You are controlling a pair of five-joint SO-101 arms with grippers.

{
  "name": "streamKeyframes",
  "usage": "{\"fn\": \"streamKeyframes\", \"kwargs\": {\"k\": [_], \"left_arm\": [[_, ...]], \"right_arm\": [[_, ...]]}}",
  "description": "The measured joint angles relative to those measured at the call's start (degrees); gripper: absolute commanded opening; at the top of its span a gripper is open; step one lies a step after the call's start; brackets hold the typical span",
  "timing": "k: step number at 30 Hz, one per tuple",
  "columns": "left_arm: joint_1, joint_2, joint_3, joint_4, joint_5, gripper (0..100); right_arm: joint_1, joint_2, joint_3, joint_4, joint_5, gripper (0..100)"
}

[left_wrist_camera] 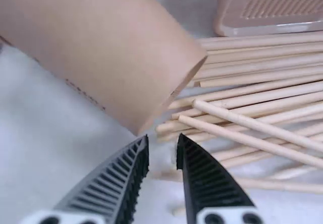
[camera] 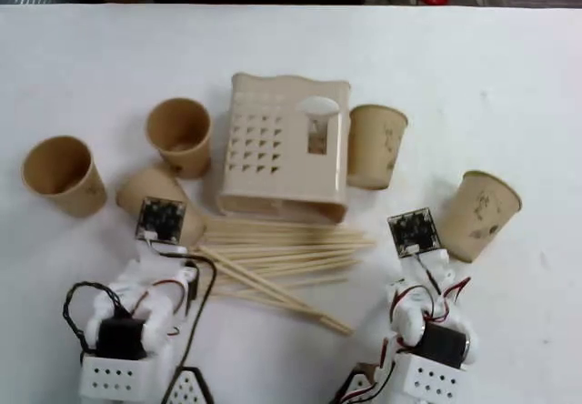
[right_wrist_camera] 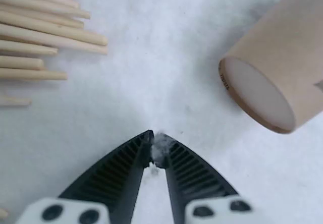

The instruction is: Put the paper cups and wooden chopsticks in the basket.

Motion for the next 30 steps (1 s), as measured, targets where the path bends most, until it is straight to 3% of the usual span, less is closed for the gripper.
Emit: {"fn": "streamKeyframes", "kwargs": {"k": [13, 19, 30], "left_arm": [[0.0, 0.0, 0.0, 0.0, 0.0, 11], [0.0, 0.0, 0.0, 0.0, 0.0, 11], [0.0, 0.0, 0.0, 0.0, 0.0, 11]], "right_arm": [[-0.26, 0.0, 0.0, 0.0, 0.0, 1.8], [-5.19, 0.0, 0.0, -0.35, 0.0, 1.8], [-8.0, 0.0, -12.66, -13.1, -0.35, 1.8]]}}
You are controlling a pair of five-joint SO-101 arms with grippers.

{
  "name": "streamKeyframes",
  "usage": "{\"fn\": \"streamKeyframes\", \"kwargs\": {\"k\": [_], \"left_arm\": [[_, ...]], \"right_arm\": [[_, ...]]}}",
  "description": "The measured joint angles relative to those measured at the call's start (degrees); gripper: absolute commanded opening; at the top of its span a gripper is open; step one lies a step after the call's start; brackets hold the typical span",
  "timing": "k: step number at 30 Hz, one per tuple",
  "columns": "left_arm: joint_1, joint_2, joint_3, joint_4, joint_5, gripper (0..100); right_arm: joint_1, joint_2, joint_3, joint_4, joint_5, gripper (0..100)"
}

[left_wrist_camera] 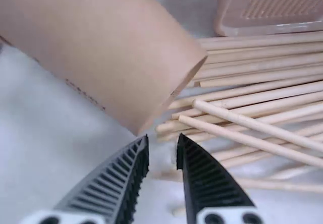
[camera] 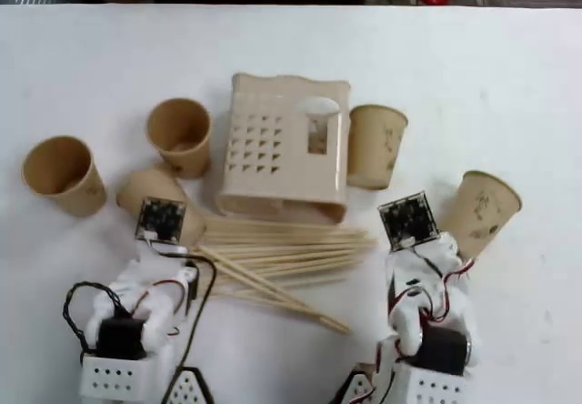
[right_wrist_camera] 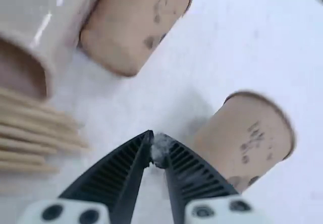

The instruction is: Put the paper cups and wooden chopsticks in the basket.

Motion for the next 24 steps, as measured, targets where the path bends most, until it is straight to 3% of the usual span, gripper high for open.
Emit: {"fn": "streamKeyframes", "kwargs": {"k": [4, 9, 13, 19, 24], "left_arm": [[0.0, 0.0, 0.0, 0.0, 0.0, 11], [0.0, 0.0, 0.0, 0.0, 0.0, 11], [0.0, 0.0, 0.0, 0.0, 0.0, 11], [0.0, 0.0, 0.0, 0.0, 0.0, 11], [0.0, 0.0, 0.0, 0.0, 0.0, 11]], "right_arm": [[-2.81, 1.05, -9.32, -0.62, -5.01, 1.8], [-6.51, 15.03, -21.01, -3.25, -9.76, 1.9], [-10.81, 34.64, -33.49, -3.52, -13.1, 3.0], [-18.81, 67.78, -57.14, 2.11, -18.11, 18.0], [-24.0, 92.04, -74.37, 5.89, -19.52, 18.1]]}}
